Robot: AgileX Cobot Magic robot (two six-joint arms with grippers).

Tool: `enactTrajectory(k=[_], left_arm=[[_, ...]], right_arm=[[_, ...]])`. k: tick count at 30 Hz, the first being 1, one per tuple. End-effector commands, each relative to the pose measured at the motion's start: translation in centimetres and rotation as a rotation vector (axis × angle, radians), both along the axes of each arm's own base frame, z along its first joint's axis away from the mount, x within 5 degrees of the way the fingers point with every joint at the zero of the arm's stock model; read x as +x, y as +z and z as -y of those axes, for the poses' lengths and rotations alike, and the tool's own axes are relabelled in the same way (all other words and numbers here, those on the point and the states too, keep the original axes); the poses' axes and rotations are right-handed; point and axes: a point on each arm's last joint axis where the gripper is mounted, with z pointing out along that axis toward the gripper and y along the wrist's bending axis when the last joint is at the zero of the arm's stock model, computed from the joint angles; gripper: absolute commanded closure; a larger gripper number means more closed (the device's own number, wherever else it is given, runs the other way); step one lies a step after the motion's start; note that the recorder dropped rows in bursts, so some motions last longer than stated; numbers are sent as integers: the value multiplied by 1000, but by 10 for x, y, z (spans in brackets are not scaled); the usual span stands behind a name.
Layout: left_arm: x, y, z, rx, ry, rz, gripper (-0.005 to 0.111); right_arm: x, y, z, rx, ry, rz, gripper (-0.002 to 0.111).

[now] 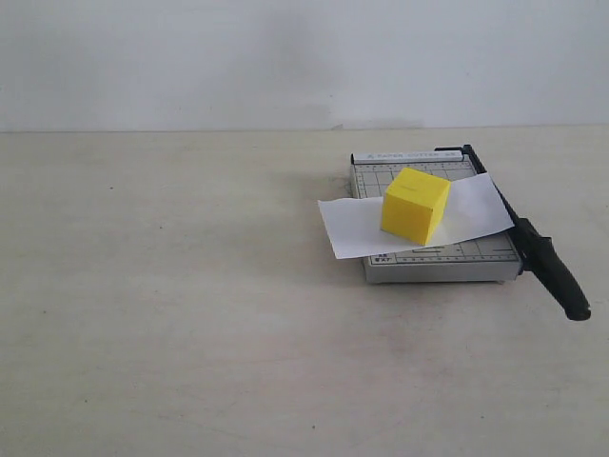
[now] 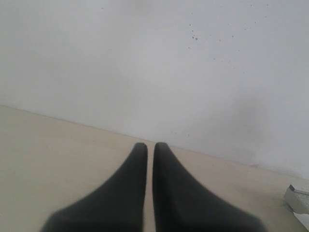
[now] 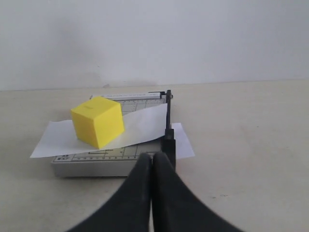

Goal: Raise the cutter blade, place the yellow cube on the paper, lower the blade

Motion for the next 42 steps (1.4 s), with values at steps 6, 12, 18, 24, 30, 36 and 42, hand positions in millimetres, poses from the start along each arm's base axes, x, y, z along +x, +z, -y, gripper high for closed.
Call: enactTrajectory(k=[6, 12, 18, 24, 30, 36, 42], left_arm=[[0, -1, 0, 1, 1, -1, 101], [0, -1, 0, 1, 1, -1, 101], [0, -1, 0, 1, 1, -1, 101], [0, -1, 0, 1, 1, -1, 101], [0, -1, 0, 1, 1, -1, 101], [0, -1, 0, 1, 1, -1, 101], [0, -1, 0, 1, 1, -1, 101]], right_arm=[[-5, -5, 3, -7, -55, -35, 109], [-6, -11, 2, -12, -47, -110, 109], [-7, -11, 5, -7, -105, -100, 109], [-7, -11, 6, -7, -115, -96, 109], [-7, -11, 6, -7, -115, -96, 109], [-7, -11, 6, -7, -115, -96, 109], [-7, -11, 7, -44, -120, -95, 109]])
